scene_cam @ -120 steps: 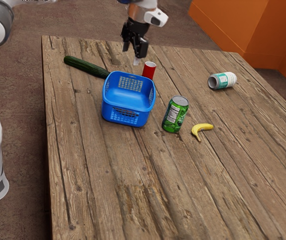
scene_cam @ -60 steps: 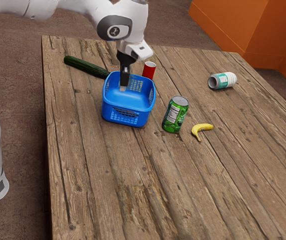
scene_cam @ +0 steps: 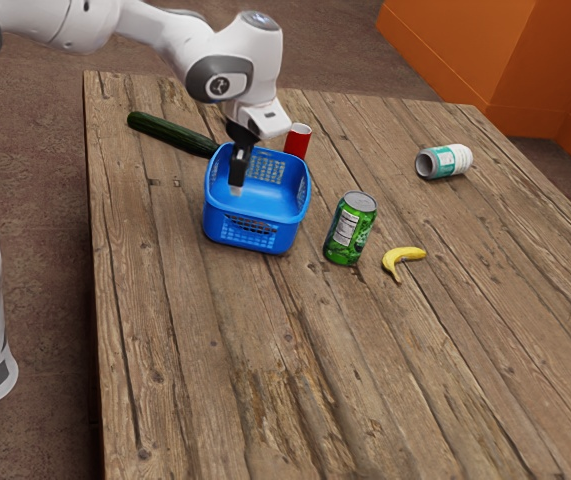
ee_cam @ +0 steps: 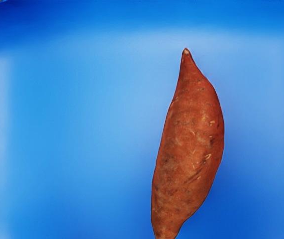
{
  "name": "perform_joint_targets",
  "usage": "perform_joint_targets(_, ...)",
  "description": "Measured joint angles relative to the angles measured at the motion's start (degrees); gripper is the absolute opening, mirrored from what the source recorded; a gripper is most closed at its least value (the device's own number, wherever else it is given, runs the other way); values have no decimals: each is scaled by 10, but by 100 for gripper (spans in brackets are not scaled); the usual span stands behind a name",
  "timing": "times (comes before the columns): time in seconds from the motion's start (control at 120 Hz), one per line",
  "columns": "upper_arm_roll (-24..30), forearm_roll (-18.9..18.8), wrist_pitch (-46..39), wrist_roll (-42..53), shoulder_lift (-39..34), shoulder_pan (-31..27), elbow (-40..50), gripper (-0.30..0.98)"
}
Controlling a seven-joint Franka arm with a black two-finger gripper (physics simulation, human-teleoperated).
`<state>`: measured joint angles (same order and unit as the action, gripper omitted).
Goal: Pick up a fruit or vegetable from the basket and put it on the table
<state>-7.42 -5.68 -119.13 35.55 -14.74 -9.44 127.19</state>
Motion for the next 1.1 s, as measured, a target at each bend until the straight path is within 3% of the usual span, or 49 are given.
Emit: perform_joint_targets(1.1, 8, 38, -14, 65, 47, 7, -26, 68)
